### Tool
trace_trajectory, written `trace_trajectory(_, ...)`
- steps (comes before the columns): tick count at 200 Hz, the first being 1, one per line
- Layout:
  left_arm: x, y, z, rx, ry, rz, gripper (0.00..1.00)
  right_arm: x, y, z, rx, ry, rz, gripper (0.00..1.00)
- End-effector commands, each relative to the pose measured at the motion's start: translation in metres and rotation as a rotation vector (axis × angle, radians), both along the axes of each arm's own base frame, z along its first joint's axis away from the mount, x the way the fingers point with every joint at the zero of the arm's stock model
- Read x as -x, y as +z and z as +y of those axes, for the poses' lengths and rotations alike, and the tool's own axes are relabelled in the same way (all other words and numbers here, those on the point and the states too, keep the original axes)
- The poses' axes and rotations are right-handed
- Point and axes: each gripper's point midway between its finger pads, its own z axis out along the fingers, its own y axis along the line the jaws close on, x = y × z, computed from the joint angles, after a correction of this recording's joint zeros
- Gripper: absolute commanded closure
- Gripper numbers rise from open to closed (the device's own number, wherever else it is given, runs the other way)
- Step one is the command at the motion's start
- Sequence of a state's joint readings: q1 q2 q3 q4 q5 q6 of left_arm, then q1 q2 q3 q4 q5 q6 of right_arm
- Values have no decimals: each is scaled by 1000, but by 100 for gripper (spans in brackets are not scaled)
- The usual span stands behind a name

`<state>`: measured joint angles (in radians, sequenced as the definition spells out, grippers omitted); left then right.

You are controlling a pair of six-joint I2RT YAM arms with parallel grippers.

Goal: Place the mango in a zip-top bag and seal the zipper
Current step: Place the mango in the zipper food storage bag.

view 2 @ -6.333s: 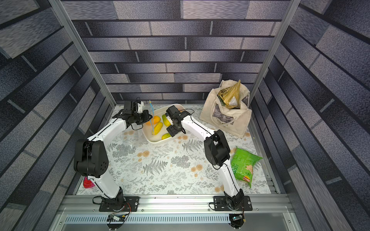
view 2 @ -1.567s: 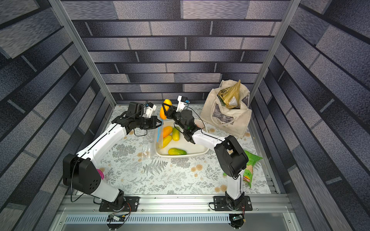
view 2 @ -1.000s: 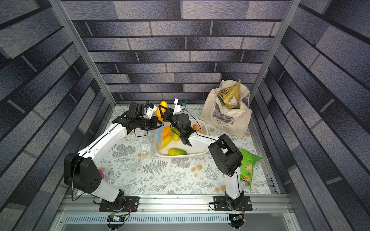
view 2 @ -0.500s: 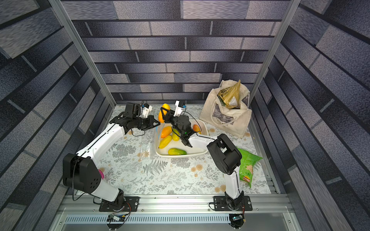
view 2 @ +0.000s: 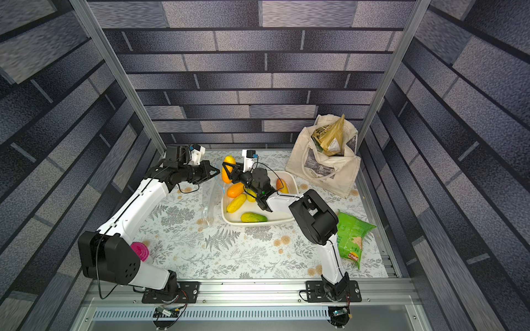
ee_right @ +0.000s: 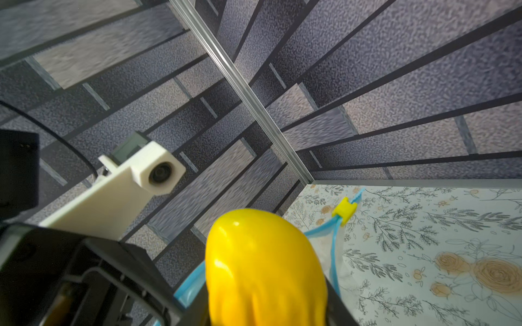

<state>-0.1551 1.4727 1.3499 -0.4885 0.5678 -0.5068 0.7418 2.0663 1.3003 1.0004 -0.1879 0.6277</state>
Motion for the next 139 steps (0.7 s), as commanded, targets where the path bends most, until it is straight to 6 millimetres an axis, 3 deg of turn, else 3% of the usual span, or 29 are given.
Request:
trace_trajectory(1, 0, 45, 14, 20, 46, -88, 100, 13, 26, 19, 33, 108, -93, 82)
trace_trajectory(36, 1, 63, 21, 16, 56, -113, 100, 28, 59, 30, 58, 210, -167, 41)
trace_trajectory(50, 1, 67, 26, 23, 71, -128, 100, 26, 59, 32, 90, 208, -152, 35)
trace_trajectory(53, 2, 68, 26, 26, 74, -134, 100, 30, 77, 28, 76, 205, -176, 34)
trace_trajectory(60, 2, 72, 28, 34, 80, -145, 100, 32, 85, 27, 83, 207, -184, 30)
trace_trajectory(110, 2, 95, 36, 60, 111, -215, 100, 35, 117, 19, 225, 188, -133, 31)
trace_trajectory(139, 3, 95, 43, 48, 133, -224, 100, 37, 121, -9, 346, 92, -64, 28)
